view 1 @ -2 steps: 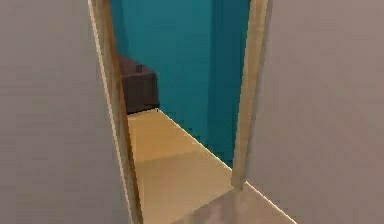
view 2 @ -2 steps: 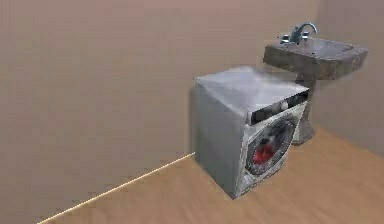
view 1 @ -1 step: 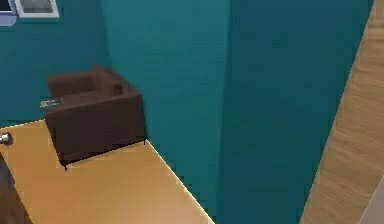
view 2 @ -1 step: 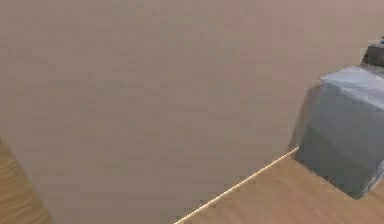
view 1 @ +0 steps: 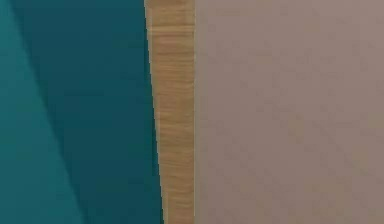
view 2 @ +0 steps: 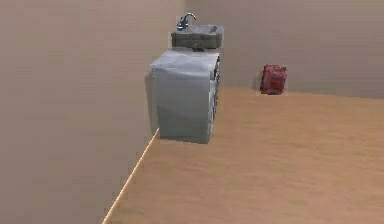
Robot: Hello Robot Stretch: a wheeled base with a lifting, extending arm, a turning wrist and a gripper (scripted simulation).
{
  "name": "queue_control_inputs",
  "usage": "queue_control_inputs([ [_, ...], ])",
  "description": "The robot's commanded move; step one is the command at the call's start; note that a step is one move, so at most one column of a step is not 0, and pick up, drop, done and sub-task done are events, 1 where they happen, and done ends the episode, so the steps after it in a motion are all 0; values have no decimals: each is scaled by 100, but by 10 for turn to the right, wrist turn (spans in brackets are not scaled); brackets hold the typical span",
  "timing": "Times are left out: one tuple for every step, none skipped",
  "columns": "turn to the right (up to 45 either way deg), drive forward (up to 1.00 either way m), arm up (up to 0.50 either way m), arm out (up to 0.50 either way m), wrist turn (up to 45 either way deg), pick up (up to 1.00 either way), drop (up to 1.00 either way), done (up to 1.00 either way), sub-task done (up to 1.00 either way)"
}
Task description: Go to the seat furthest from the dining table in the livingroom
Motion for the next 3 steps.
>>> queue_control_inputs([
  [0,5,0,0,0,0,0,0,0],
  [-450,0,0,0,0,0,0,0,0],
  [-180,0,0,0,0,0,0,0,0],
])
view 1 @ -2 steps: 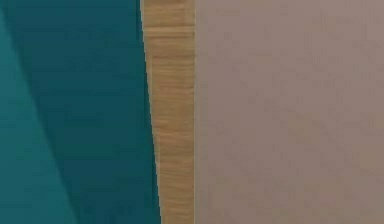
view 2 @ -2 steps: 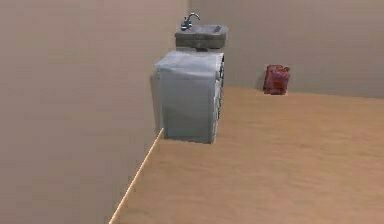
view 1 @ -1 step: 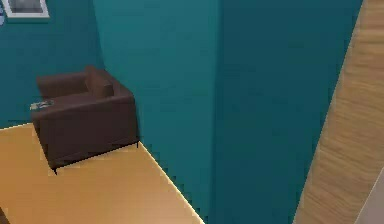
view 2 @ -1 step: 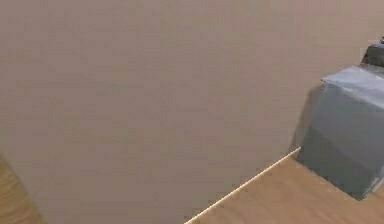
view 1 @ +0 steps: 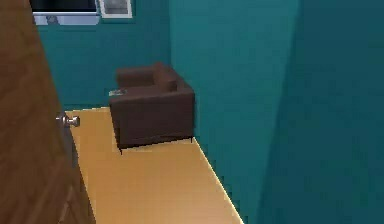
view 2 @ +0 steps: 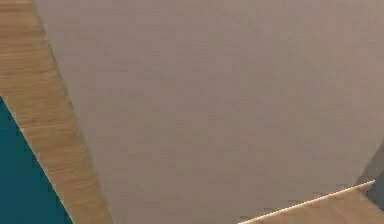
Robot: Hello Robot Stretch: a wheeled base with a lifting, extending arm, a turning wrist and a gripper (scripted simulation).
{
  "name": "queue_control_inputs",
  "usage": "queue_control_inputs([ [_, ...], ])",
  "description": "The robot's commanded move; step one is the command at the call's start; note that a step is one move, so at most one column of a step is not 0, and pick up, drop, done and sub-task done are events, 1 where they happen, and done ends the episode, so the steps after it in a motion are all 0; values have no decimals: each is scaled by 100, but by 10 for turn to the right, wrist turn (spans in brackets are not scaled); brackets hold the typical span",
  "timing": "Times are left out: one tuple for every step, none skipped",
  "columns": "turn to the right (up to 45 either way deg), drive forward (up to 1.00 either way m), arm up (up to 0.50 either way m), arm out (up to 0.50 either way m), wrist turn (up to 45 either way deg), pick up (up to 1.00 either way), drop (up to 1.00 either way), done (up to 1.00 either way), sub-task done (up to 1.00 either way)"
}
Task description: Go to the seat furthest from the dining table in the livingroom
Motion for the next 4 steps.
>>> queue_control_inputs([
  [0,100,0,0,0,0,0,0,0],
  [-90,0,0,0,0,0,0,0,0],
  [0,25,0,0,0,0,0,0,0],
  [-450,0,0,0,0,0,0,0,0],
])
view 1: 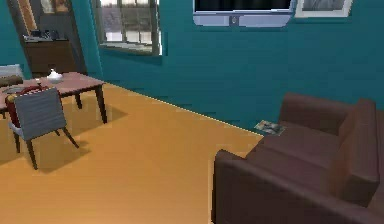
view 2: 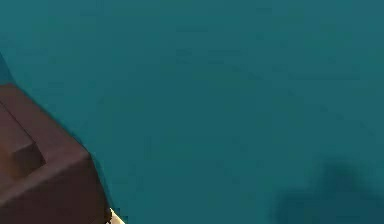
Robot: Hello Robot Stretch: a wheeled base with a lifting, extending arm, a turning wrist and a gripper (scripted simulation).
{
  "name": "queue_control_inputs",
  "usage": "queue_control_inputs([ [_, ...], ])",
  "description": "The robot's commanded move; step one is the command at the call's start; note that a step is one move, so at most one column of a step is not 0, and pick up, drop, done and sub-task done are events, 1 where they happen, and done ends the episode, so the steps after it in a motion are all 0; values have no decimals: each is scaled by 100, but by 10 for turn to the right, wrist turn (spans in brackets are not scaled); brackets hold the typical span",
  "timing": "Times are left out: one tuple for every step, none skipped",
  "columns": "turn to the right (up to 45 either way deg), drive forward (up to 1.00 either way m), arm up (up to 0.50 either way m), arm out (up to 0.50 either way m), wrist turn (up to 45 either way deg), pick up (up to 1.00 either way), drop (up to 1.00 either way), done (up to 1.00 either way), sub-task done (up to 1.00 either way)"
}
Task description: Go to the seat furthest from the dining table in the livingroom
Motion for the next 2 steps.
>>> queue_control_inputs([
  [-30,0,0,0,0,0,0,0,0],
  [0,65,0,0,0,0,0,0,0],
])
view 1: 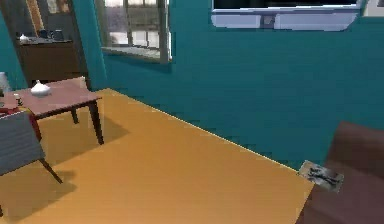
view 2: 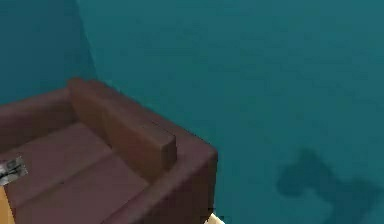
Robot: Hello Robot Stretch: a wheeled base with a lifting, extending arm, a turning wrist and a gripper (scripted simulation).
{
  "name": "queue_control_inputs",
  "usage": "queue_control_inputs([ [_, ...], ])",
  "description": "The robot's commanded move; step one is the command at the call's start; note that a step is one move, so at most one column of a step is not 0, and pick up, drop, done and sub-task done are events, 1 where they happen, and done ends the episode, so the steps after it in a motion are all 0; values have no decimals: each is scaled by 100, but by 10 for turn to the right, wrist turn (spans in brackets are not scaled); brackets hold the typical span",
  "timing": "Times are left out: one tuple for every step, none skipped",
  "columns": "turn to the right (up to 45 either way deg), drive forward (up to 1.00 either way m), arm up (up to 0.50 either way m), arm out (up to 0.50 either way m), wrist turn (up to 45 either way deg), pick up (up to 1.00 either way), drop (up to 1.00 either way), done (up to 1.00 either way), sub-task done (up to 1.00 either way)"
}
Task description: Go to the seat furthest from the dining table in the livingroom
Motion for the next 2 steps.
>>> queue_control_inputs([
  [-450,0,0,0,0,0,0,0,0],
  [0,45,0,0,0,0,0,0,0],
])
